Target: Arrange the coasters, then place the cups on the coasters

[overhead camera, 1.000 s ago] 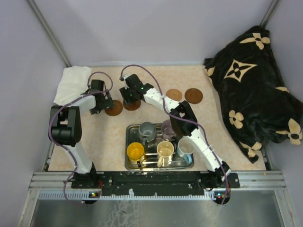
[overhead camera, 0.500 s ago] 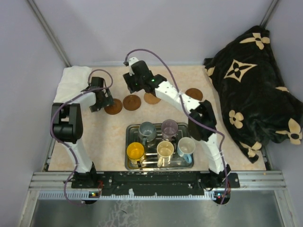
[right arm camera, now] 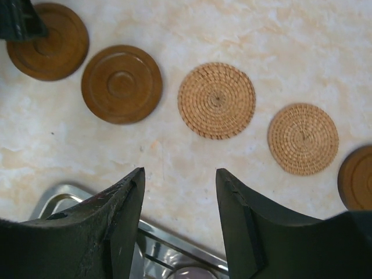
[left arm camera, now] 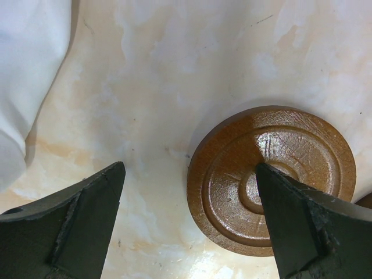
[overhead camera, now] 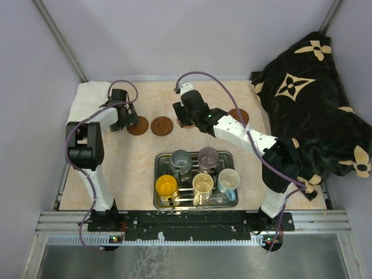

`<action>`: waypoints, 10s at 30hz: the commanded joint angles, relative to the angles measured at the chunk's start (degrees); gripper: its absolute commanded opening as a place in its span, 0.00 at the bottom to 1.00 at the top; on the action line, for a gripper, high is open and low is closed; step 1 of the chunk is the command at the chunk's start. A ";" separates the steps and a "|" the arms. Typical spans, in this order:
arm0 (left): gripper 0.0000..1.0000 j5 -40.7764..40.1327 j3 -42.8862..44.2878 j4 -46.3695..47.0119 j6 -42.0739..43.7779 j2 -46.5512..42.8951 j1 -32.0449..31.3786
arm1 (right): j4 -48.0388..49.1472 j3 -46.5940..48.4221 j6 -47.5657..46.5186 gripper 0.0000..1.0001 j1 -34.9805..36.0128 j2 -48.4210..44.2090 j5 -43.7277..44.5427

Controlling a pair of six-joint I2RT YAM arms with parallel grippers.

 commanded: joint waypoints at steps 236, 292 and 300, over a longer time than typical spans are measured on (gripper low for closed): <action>0.36 16.61 -19.22 10.68 1.52 -12.11 -2.55 | 1.12 -20.09 13.12 0.39 -26.43 -24.72 16.51; 0.37 13.73 -14.91 10.36 1.28 -7.29 -2.47 | 1.61 -19.49 11.76 0.37 -26.43 -21.92 17.14; 0.38 14.69 -18.16 8.68 0.13 -12.86 -2.67 | 1.59 -20.35 11.94 0.36 -26.43 -23.31 17.13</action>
